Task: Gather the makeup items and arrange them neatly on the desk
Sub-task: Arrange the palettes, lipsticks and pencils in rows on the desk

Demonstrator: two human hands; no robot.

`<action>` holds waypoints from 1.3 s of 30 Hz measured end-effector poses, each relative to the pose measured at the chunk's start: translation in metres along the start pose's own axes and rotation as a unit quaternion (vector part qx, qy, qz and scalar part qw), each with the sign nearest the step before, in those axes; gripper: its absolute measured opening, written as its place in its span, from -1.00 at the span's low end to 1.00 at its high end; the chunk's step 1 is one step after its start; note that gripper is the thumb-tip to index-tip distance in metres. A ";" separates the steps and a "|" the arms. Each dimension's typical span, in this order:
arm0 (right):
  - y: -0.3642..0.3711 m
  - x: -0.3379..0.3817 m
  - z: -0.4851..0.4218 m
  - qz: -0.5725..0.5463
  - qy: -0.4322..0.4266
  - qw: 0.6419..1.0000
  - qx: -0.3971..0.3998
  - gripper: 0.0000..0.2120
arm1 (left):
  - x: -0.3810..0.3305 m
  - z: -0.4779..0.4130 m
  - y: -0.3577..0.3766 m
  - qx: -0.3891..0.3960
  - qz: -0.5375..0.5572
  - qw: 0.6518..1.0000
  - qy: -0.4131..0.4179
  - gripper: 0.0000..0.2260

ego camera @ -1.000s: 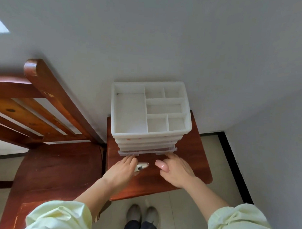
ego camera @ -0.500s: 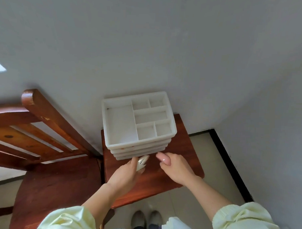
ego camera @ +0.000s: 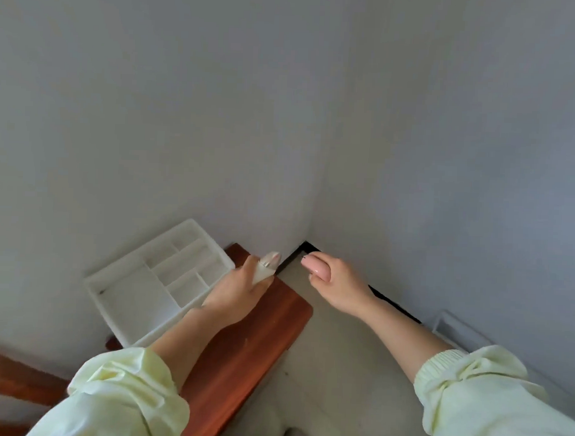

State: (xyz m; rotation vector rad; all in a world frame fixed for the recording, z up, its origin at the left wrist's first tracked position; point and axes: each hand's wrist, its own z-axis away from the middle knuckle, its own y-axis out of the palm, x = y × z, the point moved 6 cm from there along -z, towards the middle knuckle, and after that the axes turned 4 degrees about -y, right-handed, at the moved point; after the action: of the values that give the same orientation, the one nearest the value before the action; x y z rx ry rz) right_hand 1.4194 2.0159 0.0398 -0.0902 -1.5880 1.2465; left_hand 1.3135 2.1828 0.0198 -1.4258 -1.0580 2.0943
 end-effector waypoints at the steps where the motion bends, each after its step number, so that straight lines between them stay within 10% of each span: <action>1: -0.014 -0.003 0.010 -0.004 0.010 1.000 -0.025 -0.67 | -0.016 -0.005 -0.001 0.013 -0.008 1.000 0.020 -0.71; 17: -0.208 -0.075 0.297 0.057 0.216 0.912 -0.345 -0.68 | -0.314 0.065 0.121 0.169 0.009 0.934 0.315 -0.69; 39: -0.192 -0.124 0.948 0.123 0.498 0.690 -0.510 -0.71 | -0.561 0.596 0.410 0.291 -0.013 0.751 0.593 -0.57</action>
State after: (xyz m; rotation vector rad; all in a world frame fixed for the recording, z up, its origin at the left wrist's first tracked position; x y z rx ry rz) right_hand 0.8618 1.2325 0.2033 -1.4739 -1.0535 0.1564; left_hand 1.0353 1.3233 0.1666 -1.8230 0.1051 0.8774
